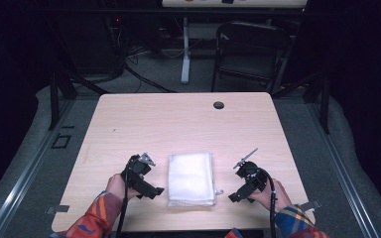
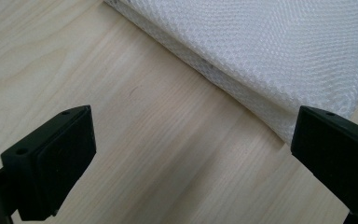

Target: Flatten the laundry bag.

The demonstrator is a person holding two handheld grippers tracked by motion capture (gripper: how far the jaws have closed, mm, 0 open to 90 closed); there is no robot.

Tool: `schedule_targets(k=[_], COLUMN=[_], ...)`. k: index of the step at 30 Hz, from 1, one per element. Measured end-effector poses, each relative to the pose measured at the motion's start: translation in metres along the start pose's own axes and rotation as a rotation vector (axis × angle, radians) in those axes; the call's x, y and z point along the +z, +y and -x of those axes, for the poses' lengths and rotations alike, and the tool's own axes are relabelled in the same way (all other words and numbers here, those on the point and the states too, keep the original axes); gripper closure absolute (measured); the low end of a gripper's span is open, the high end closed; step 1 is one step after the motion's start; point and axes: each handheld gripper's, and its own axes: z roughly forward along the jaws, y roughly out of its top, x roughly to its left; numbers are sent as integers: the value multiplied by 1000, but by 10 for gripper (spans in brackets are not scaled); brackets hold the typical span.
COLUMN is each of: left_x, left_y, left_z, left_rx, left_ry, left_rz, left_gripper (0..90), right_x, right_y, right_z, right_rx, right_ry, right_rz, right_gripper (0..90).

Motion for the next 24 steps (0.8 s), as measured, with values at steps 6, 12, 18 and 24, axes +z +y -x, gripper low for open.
schedule_targets(k=[6, 12, 18, 24], left_x=[0, -1, -3, -1], left_y=[1, 6, 11, 16], left_z=[1, 7, 15, 24], left_rx=[11, 28, 51, 73], left_ry=[-18, -23, -24, -47], left_rz=[12, 20, 48, 79], left_gripper=[0, 0, 1, 0], right_x=[-2, -1, -2, -1], right_y=[-1, -1, -1, 3], right_z=[-2, -4, -4, -5], right_rx=[3, -6, -15, -25], right_ry=[-6, -11, 10, 2], right_rz=[2, -3, 10, 20], right_gripper=[10, 10, 39, 39])
